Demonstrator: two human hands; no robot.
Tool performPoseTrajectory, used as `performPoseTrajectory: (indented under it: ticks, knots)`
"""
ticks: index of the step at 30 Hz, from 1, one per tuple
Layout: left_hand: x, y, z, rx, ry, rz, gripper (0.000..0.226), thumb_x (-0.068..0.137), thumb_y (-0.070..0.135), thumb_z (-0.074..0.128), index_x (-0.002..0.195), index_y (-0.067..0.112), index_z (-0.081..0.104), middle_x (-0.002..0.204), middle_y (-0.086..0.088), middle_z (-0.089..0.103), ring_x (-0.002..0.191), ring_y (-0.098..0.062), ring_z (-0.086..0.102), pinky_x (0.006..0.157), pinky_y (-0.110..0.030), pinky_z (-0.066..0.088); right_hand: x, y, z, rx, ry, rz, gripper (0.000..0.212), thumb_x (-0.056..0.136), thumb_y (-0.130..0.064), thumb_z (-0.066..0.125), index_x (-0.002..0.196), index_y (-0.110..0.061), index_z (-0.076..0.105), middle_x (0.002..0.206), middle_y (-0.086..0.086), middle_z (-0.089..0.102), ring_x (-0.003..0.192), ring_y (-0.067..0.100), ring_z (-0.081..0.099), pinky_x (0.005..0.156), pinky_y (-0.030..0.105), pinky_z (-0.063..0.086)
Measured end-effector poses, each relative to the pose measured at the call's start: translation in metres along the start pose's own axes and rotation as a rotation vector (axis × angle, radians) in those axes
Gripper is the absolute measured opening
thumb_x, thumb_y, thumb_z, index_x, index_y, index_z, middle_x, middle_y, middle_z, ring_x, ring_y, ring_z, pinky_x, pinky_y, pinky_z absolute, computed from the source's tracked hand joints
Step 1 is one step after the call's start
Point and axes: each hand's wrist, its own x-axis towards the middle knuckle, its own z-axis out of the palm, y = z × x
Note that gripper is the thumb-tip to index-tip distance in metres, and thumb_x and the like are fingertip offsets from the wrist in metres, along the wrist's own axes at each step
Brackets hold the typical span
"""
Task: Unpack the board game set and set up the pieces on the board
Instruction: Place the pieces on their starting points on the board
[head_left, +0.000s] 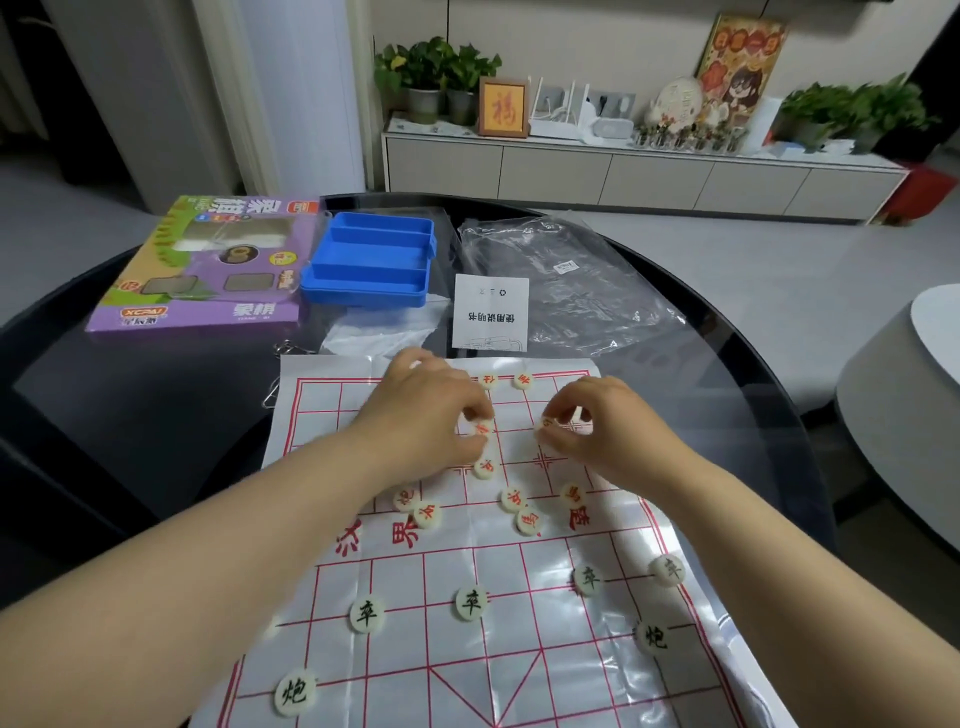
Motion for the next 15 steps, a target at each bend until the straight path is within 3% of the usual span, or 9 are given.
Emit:
performPoseTrajectory:
  ticks: [6,15]
  knots:
    - [-0.016,-0.046,-0.015,0.035,-0.087,-0.141,0.028,0.086,0.034,0.056,0.114,0.034,0.058,0.115,0.014,0.057,0.119,-0.013,0.037,0.108,-0.03,0.014,0.048,-0.039,0.025,-0.1,0.085,-0.051,0.032,0.086,-0.037,0.057,0.1,-0.009,0.064,0.103,0.008,0.063,0.102,0.022,0.047,0.08,0.027,0.034]
    - [-0.023,-0.06,-0.012,-0.018,-0.066,-0.171,0.038,0.087,0.03,0.055,0.123,0.037,0.05,0.119,0.009,0.052,0.125,-0.018,0.027,0.104,-0.028,0.024,0.072,-0.058,0.053,-0.291,-0.003,-0.101,0.039,0.084,-0.044,0.056,0.106,-0.012,0.063,0.113,0.007,0.056,0.107,0.024,0.043,0.086,0.029,0.034]
